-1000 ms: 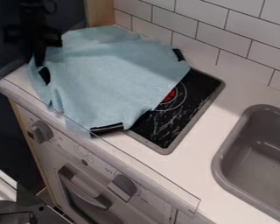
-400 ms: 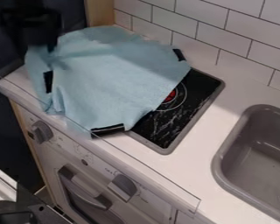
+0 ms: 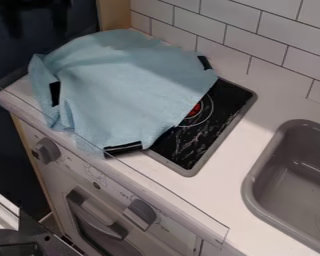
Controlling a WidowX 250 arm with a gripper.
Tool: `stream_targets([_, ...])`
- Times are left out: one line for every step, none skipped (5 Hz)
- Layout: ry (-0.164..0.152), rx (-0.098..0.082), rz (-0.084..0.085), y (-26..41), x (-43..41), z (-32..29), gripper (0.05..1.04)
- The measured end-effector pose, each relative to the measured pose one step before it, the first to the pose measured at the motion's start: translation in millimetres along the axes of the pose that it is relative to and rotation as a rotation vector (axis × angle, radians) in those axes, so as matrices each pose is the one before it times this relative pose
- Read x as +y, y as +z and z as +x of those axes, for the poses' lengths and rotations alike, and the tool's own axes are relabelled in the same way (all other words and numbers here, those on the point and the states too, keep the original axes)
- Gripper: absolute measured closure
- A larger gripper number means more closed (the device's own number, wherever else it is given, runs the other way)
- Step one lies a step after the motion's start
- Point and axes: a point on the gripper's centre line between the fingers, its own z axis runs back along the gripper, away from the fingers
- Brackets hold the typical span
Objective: Move cloth from right side to left side of stove
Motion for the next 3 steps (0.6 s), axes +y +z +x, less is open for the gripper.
stream_targets([-0.0644,0.0033,-0.0147,3.14,-45.63,-30.46,0.083])
stream_targets([-0.0504,-0.0101,0.0146,1.68,-36.27,-24.57,0.083])
stream_targets([-0.0821,-0.0439,-0.0302,19.89,-40.14,-20.72,0.083])
